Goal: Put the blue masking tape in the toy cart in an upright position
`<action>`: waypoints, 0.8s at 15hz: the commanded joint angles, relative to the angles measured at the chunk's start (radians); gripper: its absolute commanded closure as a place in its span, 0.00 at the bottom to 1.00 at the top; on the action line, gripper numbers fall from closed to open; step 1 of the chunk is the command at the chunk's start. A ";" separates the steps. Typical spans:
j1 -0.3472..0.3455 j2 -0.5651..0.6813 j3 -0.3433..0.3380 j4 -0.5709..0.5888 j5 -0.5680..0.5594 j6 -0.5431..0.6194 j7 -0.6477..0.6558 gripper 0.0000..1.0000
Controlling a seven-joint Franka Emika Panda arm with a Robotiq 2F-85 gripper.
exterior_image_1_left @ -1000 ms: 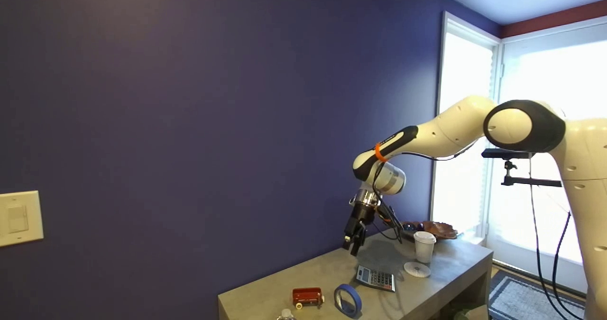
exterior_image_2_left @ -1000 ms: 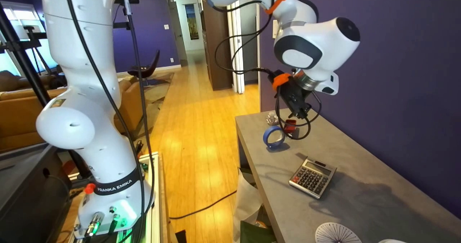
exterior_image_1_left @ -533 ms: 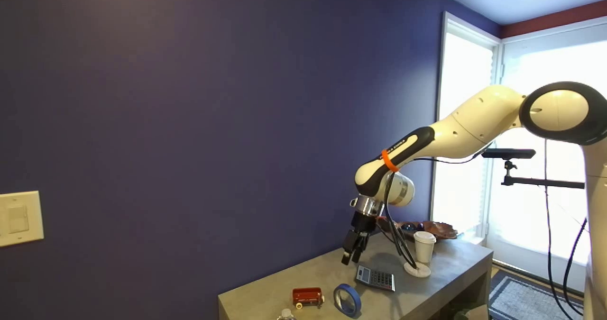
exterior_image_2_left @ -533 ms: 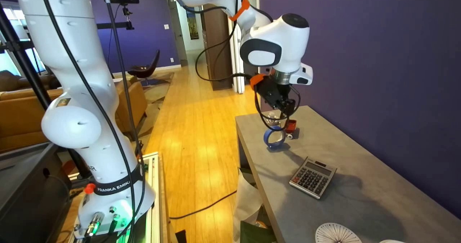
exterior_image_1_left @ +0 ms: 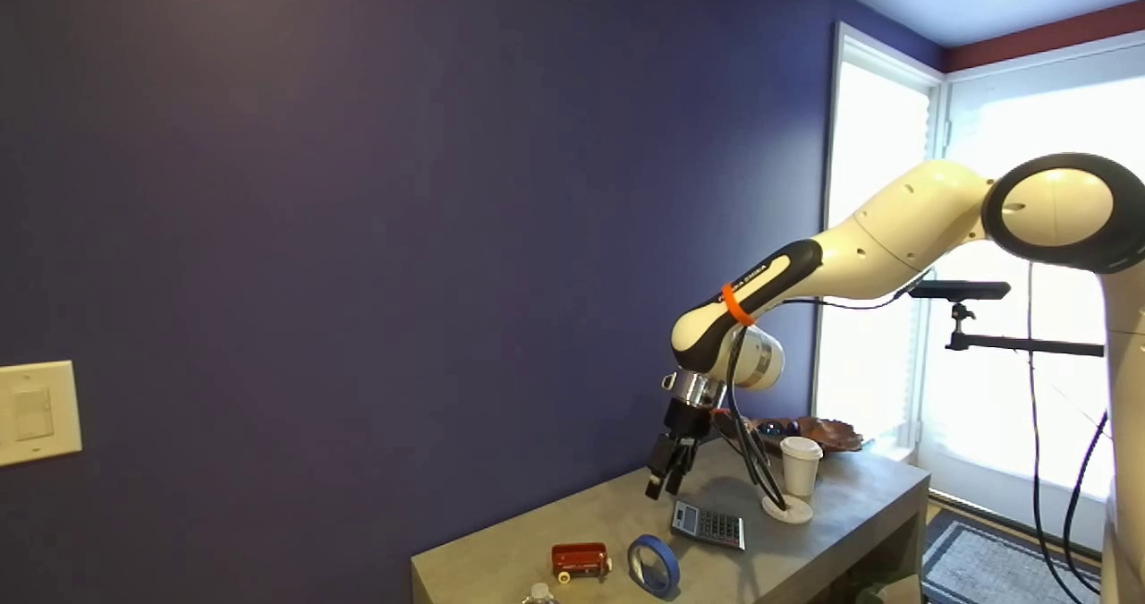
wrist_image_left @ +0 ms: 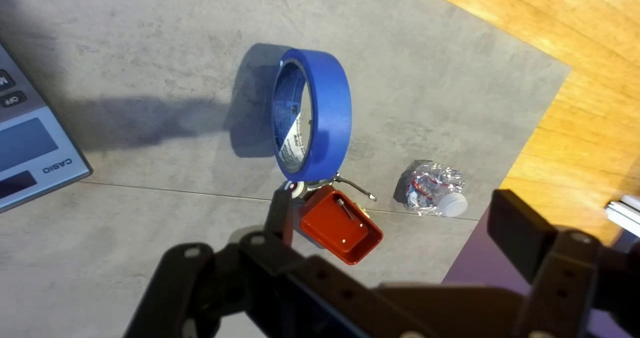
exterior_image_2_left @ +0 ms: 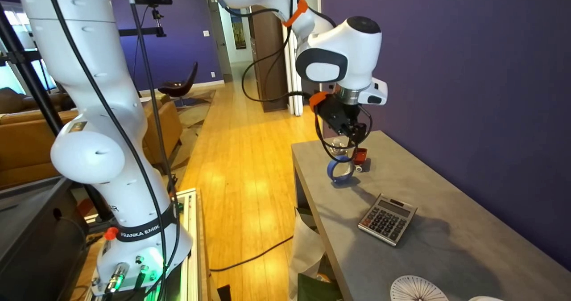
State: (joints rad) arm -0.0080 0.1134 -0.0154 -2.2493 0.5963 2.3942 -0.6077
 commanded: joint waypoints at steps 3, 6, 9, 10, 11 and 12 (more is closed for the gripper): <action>0.026 0.010 0.034 -0.060 -0.215 0.205 0.204 0.00; 0.044 0.025 0.040 -0.086 -0.367 0.249 0.344 0.00; 0.056 0.037 0.042 -0.093 -0.474 0.248 0.448 0.00; 0.061 0.044 0.039 -0.093 -0.510 0.254 0.481 0.00; 0.063 0.052 0.041 -0.085 -0.528 0.247 0.503 0.00; 0.065 0.058 0.043 -0.083 -0.542 0.243 0.520 0.00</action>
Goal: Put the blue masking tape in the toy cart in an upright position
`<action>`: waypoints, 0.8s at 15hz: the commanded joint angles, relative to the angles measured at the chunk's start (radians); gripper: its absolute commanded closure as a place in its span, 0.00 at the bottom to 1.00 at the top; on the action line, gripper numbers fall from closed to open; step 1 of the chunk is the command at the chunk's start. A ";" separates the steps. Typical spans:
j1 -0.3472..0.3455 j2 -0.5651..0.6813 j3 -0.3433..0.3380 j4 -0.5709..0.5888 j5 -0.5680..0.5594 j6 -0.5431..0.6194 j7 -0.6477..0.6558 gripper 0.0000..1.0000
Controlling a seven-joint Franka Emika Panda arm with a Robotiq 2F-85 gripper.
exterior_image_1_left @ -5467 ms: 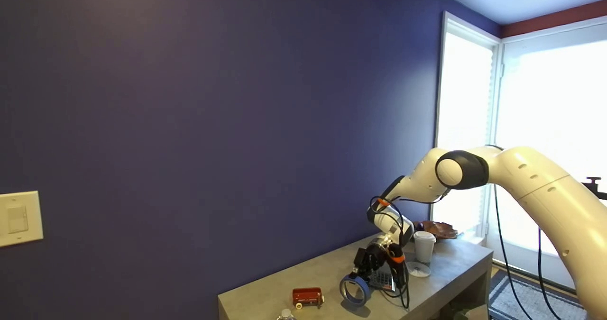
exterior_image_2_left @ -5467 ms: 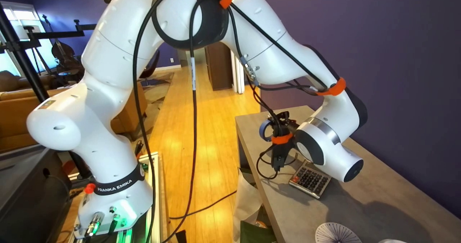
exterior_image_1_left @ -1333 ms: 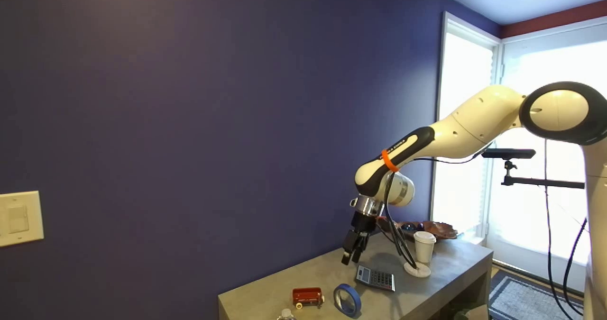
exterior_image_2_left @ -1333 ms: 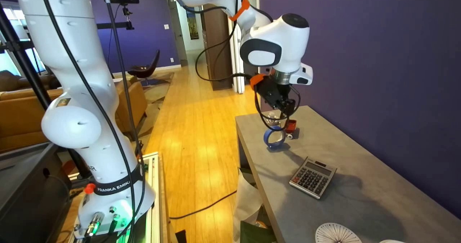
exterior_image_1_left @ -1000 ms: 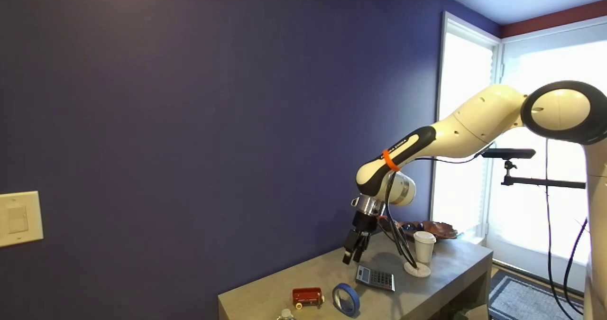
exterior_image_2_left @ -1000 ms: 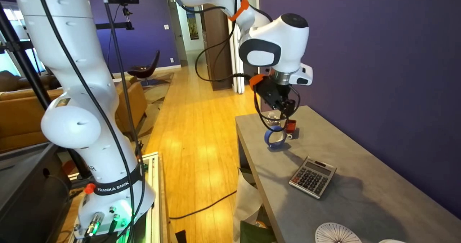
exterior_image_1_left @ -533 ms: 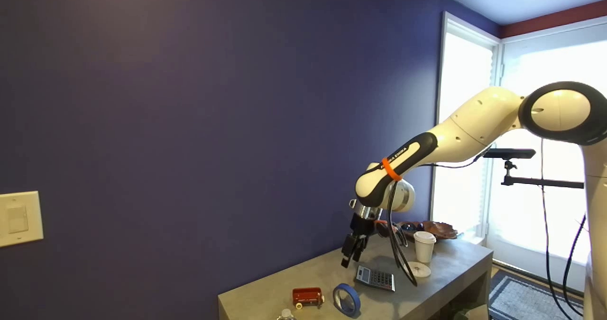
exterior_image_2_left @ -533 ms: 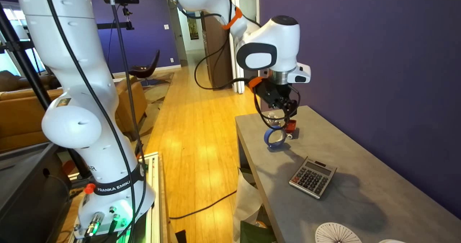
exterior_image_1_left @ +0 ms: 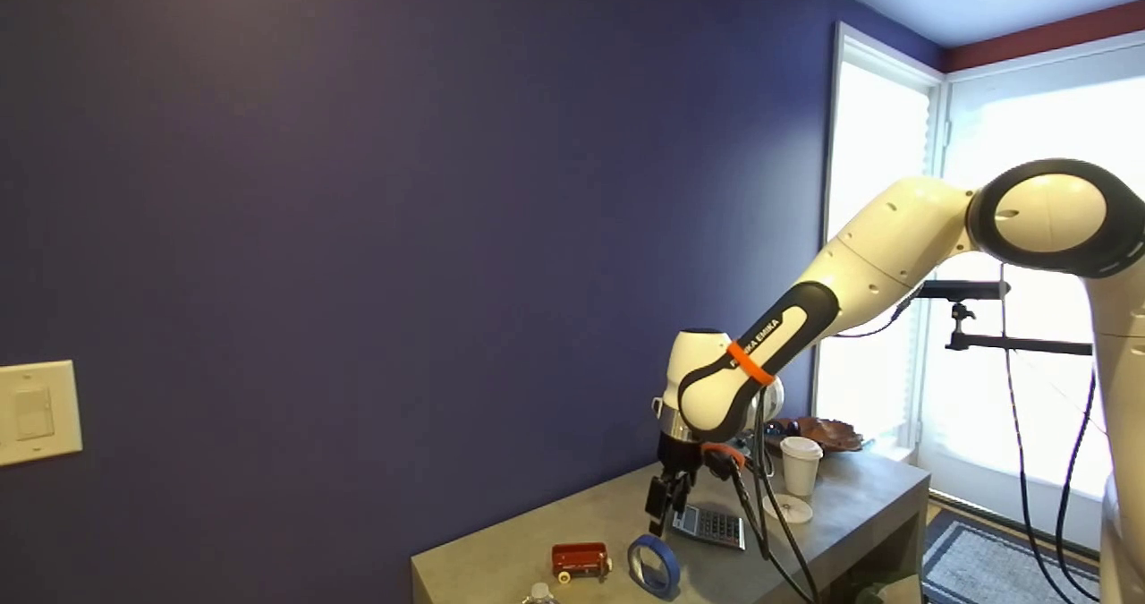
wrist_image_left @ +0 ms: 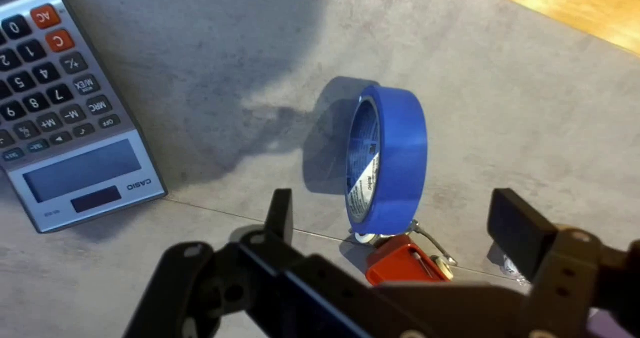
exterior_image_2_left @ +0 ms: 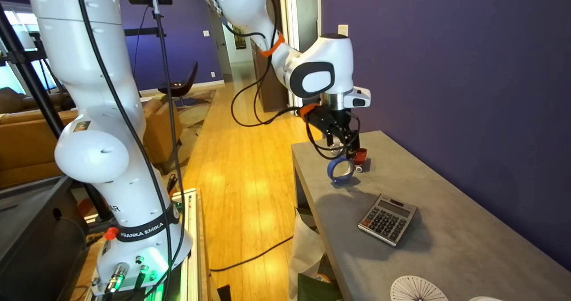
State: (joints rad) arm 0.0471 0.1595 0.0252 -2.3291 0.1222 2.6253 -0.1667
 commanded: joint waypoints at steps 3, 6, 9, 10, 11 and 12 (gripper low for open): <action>0.017 0.037 0.005 0.007 -0.090 0.030 0.133 0.00; 0.029 0.064 0.000 0.018 -0.116 0.050 0.185 0.00; 0.040 0.091 -0.007 0.027 -0.144 0.078 0.239 0.00; 0.045 0.100 -0.011 0.029 -0.158 0.091 0.258 0.03; 0.048 0.109 -0.013 0.032 -0.167 0.103 0.270 0.07; 0.056 0.118 -0.022 0.034 -0.191 0.125 0.292 0.10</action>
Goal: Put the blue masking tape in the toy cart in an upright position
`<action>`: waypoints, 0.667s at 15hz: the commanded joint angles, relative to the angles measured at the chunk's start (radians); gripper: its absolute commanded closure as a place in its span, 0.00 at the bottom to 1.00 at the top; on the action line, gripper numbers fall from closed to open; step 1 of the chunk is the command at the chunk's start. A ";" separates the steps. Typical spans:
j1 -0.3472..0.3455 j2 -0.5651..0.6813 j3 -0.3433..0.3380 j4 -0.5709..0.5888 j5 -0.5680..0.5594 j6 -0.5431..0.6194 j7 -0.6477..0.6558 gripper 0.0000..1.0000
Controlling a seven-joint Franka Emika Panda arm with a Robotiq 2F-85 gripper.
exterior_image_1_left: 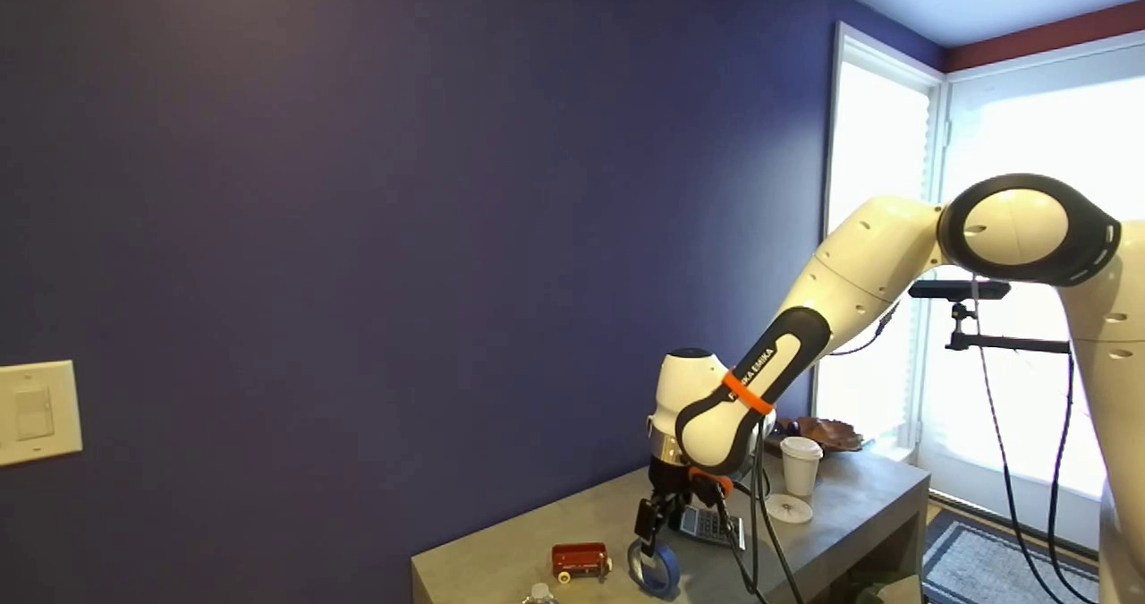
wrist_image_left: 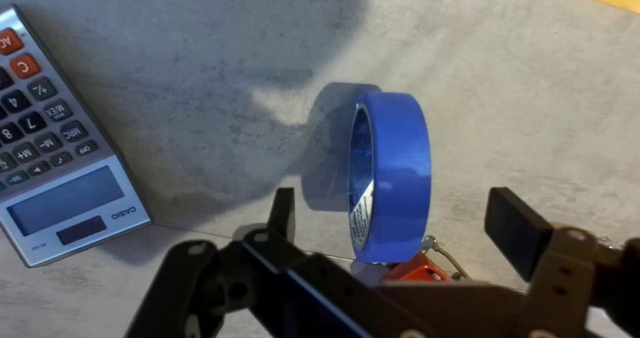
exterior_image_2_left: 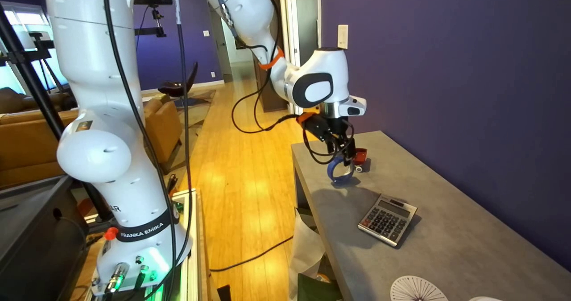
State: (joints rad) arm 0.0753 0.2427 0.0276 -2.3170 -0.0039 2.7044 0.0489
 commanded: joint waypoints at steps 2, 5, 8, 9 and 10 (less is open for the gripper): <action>0.037 0.053 -0.037 0.032 -0.087 0.071 0.105 0.20; 0.051 0.076 -0.058 0.045 -0.112 0.110 0.139 0.23; 0.062 0.094 -0.074 0.055 -0.115 0.129 0.154 0.39; 0.062 0.099 -0.074 0.058 -0.110 0.133 0.152 0.51; 0.065 0.103 -0.077 0.061 -0.110 0.133 0.152 0.57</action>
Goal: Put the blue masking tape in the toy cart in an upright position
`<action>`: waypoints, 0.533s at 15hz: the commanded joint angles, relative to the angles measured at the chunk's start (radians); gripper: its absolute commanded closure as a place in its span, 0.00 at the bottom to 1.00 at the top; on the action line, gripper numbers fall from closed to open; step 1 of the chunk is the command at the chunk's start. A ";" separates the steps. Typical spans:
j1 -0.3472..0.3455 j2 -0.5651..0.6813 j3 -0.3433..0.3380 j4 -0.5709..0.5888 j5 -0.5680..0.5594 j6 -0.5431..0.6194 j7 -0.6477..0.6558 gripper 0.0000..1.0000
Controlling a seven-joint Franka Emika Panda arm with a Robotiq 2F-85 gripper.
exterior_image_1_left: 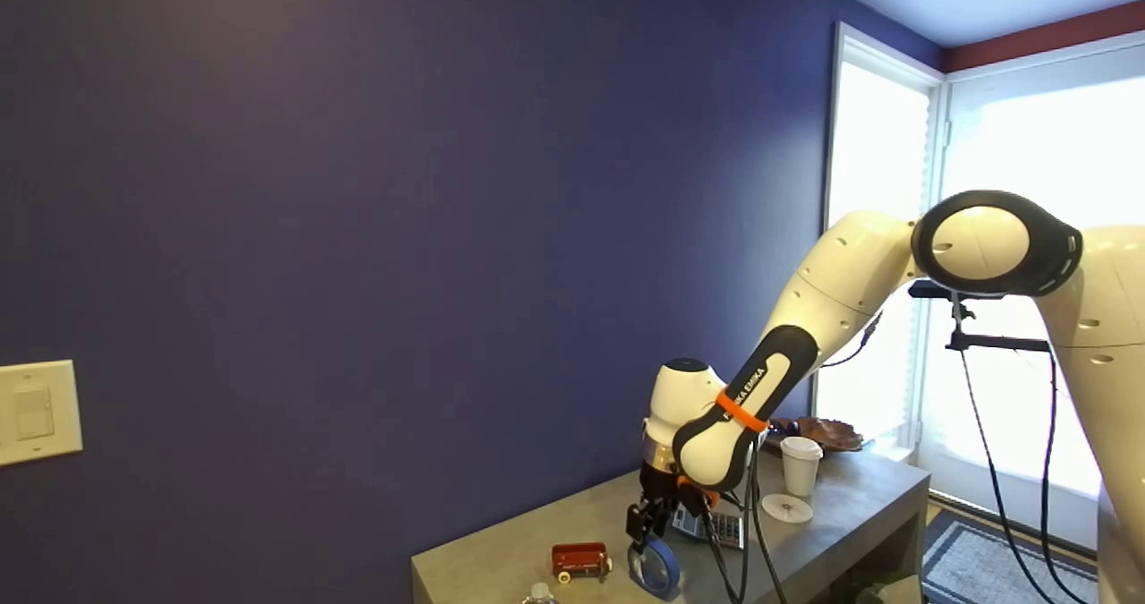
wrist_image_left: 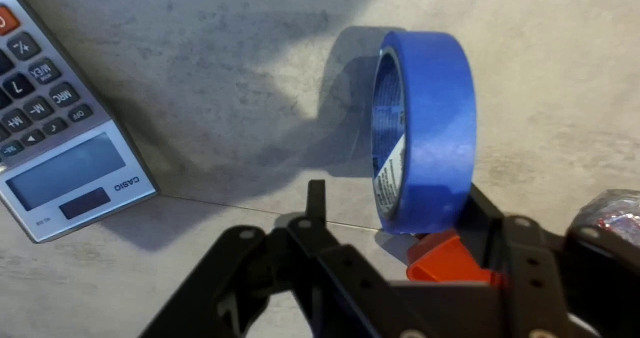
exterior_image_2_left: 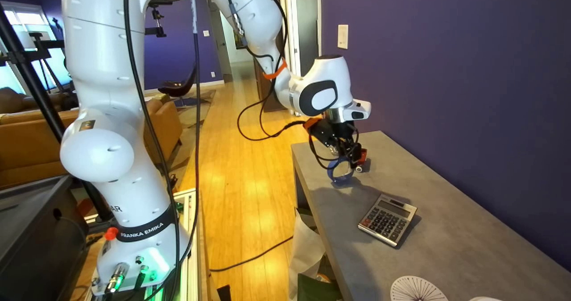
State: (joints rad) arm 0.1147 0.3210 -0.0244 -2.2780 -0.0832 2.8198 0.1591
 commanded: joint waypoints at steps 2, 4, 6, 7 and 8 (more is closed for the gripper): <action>0.030 0.029 -0.025 0.027 -0.027 0.006 0.038 0.73; 0.036 0.024 -0.027 0.026 -0.032 -0.004 0.036 0.87; 0.043 0.006 -0.034 0.023 -0.044 -0.017 0.036 0.96; 0.043 -0.004 -0.033 0.023 -0.045 -0.024 0.027 0.93; 0.043 -0.012 -0.034 0.026 -0.053 -0.027 0.018 0.93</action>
State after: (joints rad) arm 0.1375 0.3369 -0.0378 -2.2626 -0.0915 2.8196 0.1630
